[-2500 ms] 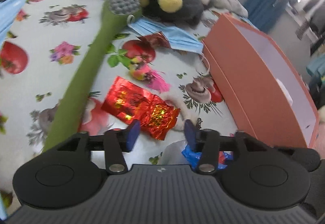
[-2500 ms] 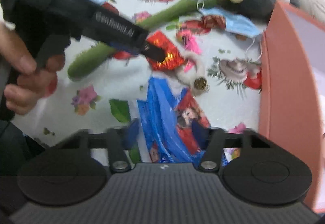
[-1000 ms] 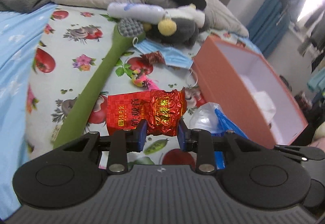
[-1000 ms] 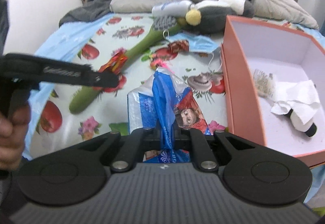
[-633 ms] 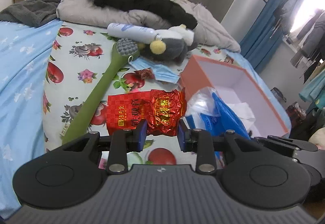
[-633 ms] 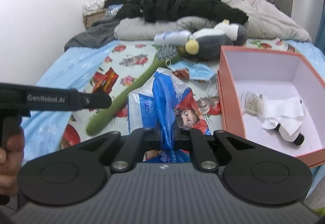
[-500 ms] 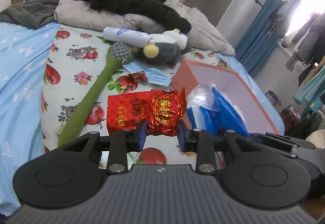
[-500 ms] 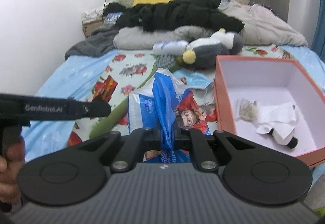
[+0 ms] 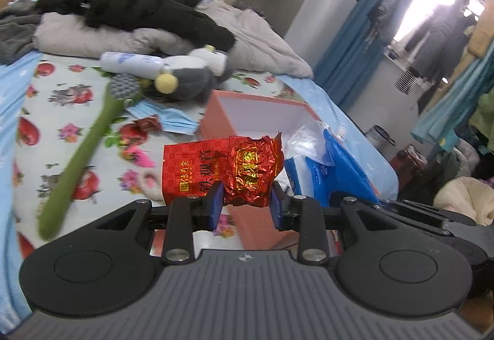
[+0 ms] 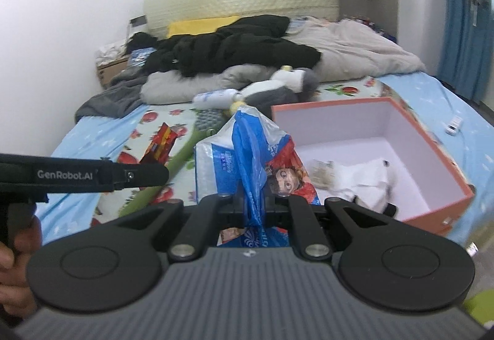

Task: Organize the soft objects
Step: 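Carry the blue wrapper with the right tool while the left carries the red packet over the box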

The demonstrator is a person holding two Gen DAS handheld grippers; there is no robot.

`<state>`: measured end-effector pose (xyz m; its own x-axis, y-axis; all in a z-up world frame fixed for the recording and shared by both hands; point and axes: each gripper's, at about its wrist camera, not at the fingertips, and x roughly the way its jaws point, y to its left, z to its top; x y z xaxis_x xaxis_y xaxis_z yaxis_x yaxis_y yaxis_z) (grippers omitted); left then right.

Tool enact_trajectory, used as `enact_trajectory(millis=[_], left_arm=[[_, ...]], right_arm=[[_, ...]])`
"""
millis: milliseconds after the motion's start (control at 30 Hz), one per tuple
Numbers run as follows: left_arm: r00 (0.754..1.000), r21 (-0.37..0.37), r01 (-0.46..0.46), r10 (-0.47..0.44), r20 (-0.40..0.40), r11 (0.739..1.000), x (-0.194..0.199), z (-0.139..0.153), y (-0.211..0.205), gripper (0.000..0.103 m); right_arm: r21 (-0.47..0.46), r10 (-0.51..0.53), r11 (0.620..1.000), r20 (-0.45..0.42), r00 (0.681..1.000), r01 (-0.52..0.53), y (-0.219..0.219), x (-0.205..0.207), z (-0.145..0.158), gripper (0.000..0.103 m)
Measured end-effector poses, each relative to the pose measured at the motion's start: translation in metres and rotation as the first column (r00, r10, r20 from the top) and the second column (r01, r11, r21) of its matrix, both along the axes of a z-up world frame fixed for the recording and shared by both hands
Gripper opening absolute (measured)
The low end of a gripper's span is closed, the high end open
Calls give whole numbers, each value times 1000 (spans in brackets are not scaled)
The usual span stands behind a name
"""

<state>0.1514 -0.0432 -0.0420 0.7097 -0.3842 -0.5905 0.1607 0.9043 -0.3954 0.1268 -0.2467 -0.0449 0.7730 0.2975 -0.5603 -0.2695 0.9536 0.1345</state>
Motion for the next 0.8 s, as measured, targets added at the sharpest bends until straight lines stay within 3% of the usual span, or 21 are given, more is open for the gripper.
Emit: enact_trajectory(millis=[333, 800], left_arm=[[992, -26, 118, -119, -36, 993, 46, -6, -55, 36], [976, -2, 196, -195, -97, 981, 166, -30, -121, 36]], right_arm=[[5, -106, 994, -14, 994, 106, -46, 14, -9, 11], [12, -190, 982, -11, 982, 190, -102, 98, -26, 11]])
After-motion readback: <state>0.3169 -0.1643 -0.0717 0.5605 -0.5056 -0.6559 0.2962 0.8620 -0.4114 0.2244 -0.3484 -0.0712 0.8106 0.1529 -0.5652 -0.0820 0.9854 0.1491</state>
